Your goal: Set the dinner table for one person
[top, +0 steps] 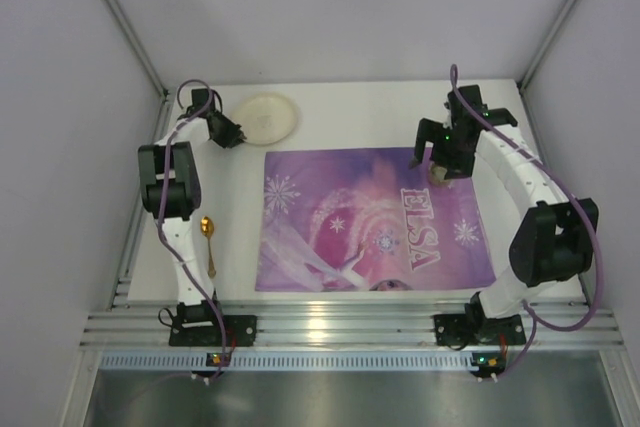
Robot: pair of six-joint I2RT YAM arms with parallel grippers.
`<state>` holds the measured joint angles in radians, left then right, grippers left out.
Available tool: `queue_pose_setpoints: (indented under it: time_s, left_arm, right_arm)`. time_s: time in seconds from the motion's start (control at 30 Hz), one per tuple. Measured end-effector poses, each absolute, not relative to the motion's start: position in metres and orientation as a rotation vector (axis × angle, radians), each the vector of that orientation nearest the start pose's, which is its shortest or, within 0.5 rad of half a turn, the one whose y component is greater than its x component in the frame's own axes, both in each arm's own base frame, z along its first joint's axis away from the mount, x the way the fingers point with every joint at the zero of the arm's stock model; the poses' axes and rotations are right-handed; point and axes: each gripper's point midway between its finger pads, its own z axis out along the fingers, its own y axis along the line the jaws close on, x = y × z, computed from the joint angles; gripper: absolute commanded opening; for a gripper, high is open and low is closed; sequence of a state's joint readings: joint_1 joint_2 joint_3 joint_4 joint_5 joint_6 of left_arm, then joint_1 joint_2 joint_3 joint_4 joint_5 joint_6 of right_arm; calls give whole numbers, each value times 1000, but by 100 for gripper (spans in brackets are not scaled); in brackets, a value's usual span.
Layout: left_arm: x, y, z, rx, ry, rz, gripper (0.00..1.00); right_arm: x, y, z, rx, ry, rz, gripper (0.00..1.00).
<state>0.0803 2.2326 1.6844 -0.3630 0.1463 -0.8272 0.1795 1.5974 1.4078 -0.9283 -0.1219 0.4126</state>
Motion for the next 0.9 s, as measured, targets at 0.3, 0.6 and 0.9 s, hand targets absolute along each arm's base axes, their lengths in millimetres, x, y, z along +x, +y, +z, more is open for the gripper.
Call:
queue_pose_setpoints:
  time_s: [0.3,0.6,0.9]
  left_arm:
    - [562,-25,34,-1028,2280,-620,0]
    - [544,-79,51,-783,2356,-862,0]
    - [428,-244,114,-55,2500,-945,0]
  right_arm:
    - [343,104,143,260,2744,359,100]
    - [354,121,163,197,2693,492,100]
    - [358,125,177,194,2658,523,100]
